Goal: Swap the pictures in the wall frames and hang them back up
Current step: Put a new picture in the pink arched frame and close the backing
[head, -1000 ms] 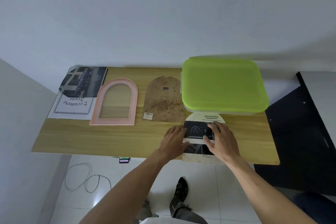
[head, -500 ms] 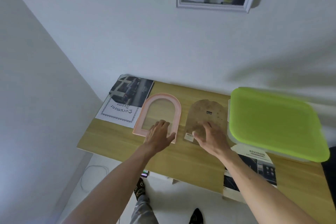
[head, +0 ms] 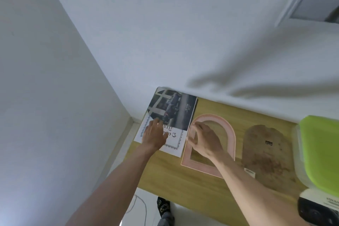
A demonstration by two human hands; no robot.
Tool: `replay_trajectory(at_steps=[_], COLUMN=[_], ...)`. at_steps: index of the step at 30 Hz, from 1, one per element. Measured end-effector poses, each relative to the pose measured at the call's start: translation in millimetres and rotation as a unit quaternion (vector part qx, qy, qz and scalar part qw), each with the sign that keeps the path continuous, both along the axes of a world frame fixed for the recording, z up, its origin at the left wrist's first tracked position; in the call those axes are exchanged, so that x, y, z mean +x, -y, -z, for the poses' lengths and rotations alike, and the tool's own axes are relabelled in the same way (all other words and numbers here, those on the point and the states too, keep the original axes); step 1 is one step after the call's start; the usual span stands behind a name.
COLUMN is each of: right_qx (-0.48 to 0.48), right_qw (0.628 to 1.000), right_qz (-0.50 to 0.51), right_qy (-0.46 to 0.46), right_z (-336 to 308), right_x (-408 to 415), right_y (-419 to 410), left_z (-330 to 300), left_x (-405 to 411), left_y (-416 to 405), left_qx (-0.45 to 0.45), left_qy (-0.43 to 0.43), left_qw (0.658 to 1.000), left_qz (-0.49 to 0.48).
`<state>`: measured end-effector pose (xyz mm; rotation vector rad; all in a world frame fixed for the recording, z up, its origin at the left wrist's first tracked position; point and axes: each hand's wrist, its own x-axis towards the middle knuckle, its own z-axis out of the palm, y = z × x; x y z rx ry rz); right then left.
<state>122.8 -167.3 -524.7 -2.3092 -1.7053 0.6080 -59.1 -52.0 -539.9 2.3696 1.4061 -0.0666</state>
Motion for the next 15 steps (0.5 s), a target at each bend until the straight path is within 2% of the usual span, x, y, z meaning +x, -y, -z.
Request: replay_trajectory(at_steps=[8,12,15], right_qx=[-0.035,-0.073,-0.079], right_qw=[0.998,0.995,0.996], right_qz=[-0.037,-0.049,-0.034], right_qy=[0.038,0.04,0.035], right_z=[20.9,31.4,34.3], right_x=[-30.0,-35.4,-35.1], right_y=[-75.1,-91.4,-94.3], left_z=[31.4,43.7,50.0], left_x=[-1.9,-3.0,-7.6], left_y=[-60.0,-69.2,-72.1], left_qx=[0.05,0.046,0.078], left_qy=[-0.035,-0.011,-0.008], left_qw=[0.991,0.991,0.983], left_qz=[0.116,0.128,0.168])
